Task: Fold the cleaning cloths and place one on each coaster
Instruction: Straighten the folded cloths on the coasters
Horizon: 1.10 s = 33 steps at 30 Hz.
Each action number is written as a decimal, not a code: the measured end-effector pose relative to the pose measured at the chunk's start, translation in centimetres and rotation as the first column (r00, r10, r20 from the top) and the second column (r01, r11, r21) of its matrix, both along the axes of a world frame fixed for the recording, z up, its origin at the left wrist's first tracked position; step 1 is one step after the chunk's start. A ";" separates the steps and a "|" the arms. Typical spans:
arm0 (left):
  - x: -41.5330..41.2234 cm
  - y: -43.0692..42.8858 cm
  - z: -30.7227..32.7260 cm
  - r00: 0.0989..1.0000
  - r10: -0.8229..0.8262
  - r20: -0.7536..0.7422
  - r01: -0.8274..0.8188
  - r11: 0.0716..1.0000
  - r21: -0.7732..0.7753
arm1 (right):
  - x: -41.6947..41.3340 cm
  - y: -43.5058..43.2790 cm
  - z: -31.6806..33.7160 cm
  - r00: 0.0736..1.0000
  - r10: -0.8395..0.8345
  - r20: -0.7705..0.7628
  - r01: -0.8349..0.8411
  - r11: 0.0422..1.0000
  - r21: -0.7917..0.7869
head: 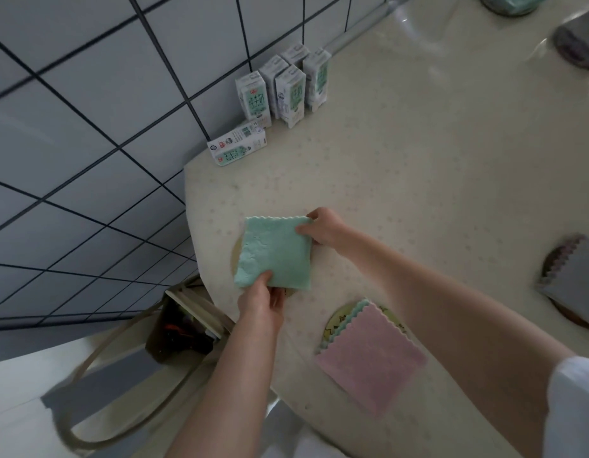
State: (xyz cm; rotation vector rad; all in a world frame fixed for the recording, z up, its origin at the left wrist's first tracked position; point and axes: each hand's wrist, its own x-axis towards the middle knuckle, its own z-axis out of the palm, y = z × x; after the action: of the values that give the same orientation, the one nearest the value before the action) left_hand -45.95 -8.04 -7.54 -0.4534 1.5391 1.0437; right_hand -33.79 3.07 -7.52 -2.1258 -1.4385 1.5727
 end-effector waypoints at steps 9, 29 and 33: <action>-2.8 0.8 0.3 0.964 -0.116 -0.240 0.161 0.971 0.176 | 0.7 -2.6 -0.4 0.926 -0.244 -0.290 0.200 0.965 -0.171; -4.8 -0.7 -2.7 0.699 -0.394 -0.597 0.377 0.912 -0.161 | 1.4 -5.8 -1.6 0.978 -0.191 -0.083 0.191 0.982 -0.008; -5.2 -0.9 -3.1 0.702 -0.403 -0.587 0.394 0.907 -0.151 | 1.2 -6.4 -1.1 0.991 0.033 0.127 -0.051 0.988 0.144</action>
State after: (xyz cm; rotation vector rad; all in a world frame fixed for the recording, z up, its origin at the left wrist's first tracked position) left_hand -51.17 -8.94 -10.66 0.2560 2.0978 0.8647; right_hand -32.63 -3.33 -8.60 -2.1541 -1.5940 1.3216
